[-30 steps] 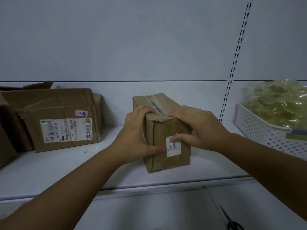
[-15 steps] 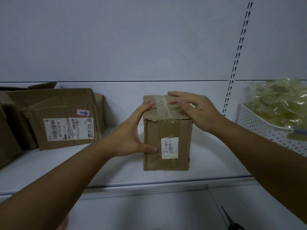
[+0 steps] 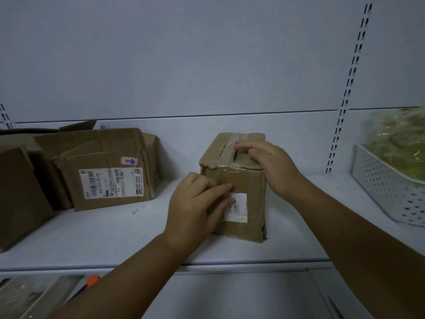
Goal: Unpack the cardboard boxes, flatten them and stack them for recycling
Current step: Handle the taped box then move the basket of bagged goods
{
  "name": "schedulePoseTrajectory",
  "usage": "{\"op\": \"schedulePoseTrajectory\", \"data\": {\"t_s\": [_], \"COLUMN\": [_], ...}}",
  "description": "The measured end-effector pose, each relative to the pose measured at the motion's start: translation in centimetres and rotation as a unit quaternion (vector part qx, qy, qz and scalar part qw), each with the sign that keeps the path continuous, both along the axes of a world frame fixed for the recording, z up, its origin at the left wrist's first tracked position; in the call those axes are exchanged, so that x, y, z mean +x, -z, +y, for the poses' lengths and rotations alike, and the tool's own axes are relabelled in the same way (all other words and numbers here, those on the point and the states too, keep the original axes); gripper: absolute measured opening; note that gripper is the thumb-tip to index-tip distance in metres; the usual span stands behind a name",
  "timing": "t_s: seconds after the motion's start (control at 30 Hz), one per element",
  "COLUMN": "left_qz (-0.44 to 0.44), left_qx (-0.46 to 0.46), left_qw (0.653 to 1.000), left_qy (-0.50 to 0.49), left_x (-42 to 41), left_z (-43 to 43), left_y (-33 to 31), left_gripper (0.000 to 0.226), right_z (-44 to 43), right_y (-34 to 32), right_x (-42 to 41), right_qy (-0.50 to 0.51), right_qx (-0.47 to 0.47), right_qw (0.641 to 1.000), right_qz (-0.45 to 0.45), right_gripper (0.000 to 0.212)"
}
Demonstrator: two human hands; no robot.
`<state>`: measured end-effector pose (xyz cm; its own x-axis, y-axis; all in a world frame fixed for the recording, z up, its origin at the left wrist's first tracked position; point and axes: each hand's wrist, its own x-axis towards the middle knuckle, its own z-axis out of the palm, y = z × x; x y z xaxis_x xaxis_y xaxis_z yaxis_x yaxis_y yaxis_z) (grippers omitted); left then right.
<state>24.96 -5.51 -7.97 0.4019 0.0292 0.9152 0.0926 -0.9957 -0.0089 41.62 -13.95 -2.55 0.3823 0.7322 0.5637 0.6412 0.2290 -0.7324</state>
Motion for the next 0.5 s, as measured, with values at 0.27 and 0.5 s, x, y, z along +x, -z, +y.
{"op": "schedulePoseTrajectory", "data": {"t_s": [0.27, 0.5], "left_qz": [0.000, 0.086], "left_qx": [-0.003, -0.033], "left_qw": [1.000, 0.994], "left_qy": [-0.007, -0.061], "left_x": [0.7, 0.7], "left_z": [-0.6, -1.6], "left_y": [0.0, -0.9], "left_gripper": [0.016, 0.022], "right_z": [0.0, 0.1], "right_y": [0.2, 0.1], "right_x": [-0.3, -0.2], "right_qy": [-0.007, -0.005], "right_qx": [0.031, 0.004], "right_qw": [0.999, 1.000], "right_qz": [0.039, 0.027], "right_gripper": [0.042, 0.044]}}
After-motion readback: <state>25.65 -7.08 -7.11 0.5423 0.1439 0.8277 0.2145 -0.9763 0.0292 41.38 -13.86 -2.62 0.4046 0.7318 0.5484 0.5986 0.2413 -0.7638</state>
